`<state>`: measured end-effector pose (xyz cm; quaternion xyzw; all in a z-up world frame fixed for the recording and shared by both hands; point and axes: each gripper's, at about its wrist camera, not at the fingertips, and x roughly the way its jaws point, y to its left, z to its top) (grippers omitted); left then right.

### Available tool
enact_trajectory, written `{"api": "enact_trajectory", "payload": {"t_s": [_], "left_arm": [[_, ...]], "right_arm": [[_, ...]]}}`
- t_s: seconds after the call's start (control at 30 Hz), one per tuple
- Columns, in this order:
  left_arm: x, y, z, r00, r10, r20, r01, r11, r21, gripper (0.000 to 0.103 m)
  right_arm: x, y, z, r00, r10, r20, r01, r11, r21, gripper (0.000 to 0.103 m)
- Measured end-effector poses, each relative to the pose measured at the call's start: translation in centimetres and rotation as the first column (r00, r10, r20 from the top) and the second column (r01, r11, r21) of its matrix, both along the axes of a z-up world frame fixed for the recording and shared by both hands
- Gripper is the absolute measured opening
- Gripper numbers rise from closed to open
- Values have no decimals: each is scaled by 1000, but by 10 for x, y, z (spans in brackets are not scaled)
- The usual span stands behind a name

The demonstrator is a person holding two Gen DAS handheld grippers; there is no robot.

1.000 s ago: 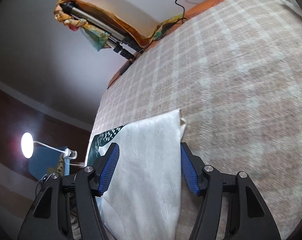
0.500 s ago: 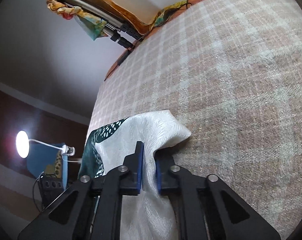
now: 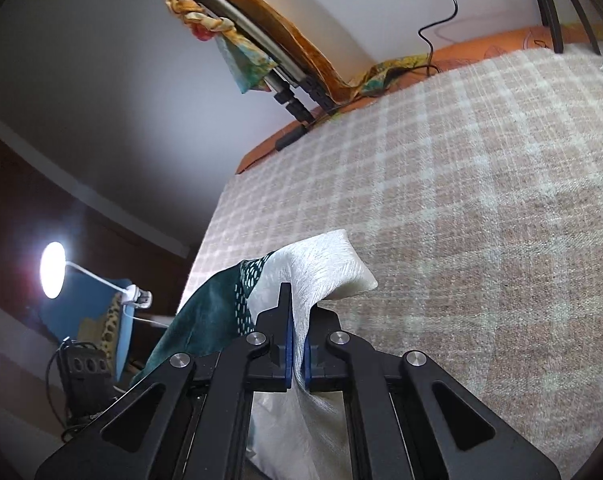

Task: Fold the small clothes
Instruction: 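Grasp the folded edge with the left tool while the right tool grasps beside it, lift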

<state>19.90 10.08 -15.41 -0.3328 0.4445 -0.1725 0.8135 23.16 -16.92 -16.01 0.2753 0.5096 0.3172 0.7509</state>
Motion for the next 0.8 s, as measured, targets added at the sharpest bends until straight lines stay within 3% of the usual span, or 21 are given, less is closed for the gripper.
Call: {"api": "enact_trajectory", "payload": {"t_s": [0.07,0.17,0.37,0.5,0.8], "left_arm": [[-1,1,-1,1000,9,1,-9,1000,22,1],[-4,10,-5,999,31,-26,-32,999,-22,1],[-7,4,19,999,19,36,-18,1000,-12,1],[-5,-2,20,999,28,26,-27,999,-29,1],[-7,-45,56,994,-43,105,45,999,-9,1]], "right_arm": [[-2,-2,3,1000,1,5,-1,1000,-5,2],[-6,-7,5,1000,-6,11,6,1000,-27,2],[-11,-18,23,999,-25,38,26,1000,-16,2],[-14,-25,35,997,-39,60,41,999,-21,2],[-23,-49,60,993,-64,96,68,997,-35,2]]}}
